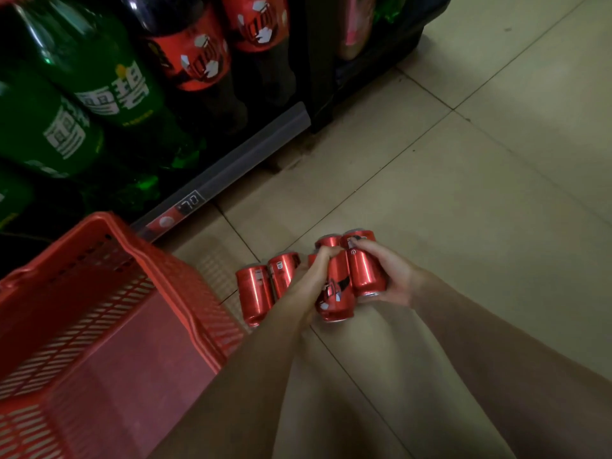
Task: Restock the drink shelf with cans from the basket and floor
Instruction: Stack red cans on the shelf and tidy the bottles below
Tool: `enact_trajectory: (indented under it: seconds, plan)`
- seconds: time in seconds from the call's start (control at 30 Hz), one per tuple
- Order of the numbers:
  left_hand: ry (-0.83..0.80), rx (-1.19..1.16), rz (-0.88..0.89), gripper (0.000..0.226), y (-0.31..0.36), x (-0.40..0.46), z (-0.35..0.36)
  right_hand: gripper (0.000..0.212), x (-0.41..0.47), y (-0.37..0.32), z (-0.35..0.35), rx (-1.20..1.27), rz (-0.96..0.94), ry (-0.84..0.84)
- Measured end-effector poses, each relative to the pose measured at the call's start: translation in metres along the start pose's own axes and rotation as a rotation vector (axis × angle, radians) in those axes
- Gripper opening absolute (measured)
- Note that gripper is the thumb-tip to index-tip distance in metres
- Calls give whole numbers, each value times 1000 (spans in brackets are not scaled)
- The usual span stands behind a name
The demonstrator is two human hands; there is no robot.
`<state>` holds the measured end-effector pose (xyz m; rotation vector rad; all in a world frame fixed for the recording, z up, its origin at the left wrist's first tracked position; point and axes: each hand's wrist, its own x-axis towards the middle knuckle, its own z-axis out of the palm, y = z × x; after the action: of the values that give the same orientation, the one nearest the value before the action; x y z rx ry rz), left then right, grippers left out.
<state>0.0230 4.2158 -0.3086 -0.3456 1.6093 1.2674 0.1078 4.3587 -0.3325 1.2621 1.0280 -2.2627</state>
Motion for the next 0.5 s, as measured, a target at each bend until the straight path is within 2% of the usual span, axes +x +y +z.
enact_trajectory:
  seconds: [0.13, 0.2, 0.33, 0.43, 0.5]
  plan:
    - [30, -59, -27, 70, -12, 6, 0, 69, 5, 9, -14, 9, 15, -14]
    - [32, -55, -14, 62, -11, 7, 1, 75, 5, 8, -13, 9, 7, -19]
    - [50, -55, 17, 44, -9, 2, 3, 74, 0, 5, -8, -8, -36, -18]
    - [69, -58, 49, 45, -1, -11, 7, 63, -21, -8, 3, -9, -145, -27]
    - [54, -63, 107, 53, 16, -26, 10, 60, -43, -23, 11, -23, -234, -14]
